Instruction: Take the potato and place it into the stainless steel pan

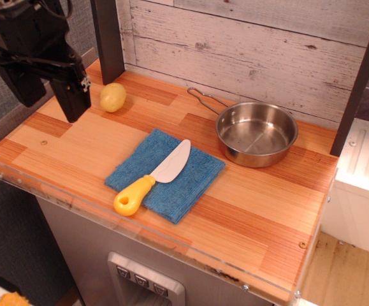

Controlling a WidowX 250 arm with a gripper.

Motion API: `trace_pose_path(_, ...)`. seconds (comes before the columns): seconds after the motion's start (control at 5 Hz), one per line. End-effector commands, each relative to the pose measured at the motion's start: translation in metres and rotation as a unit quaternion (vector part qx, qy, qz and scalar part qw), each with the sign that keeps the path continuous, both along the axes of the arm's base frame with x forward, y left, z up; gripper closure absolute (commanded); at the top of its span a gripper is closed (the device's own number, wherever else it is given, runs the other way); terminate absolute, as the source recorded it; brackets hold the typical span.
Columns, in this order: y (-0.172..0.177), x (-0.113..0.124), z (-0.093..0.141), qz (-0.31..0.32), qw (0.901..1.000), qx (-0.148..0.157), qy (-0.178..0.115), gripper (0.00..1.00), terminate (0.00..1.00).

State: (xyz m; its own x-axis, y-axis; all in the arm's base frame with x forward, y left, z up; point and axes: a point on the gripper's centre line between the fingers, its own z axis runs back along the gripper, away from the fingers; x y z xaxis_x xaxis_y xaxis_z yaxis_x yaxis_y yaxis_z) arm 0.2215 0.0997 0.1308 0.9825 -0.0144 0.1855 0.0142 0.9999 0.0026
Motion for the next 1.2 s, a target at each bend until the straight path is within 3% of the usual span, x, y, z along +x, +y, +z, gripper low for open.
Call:
trace_pose_path(0.0, 0.000, 0.000, 0.000, 0.000, 1.0000, 0.000, 0.000, 0.00, 0.00)
trace_pose_path(0.2, 0.018, 0.032, -0.007, 0.003, 0.9998, -0.017, 0.008, 0.00, 0.00)
trace_pose_path(0.4, 0.046, 0.063, -0.013, 0.028, 0.9994, -0.015, 0.012, 0.00, 0.00)
trace_pose_path(0.6, 0.070, 0.093, -0.021, 0.060, 0.9980, 0.007, 0.016, 0.00, 0.00)
trace_pose_path(0.8, 0.083, 0.111, -0.040, 0.086, 0.9954, 0.029, 0.029, 0.00, 0.00)
trace_pose_path(1.0, 0.085, 0.120, -0.054, 0.110, 0.9930, 0.023, 0.036, 0.00, 0.00)
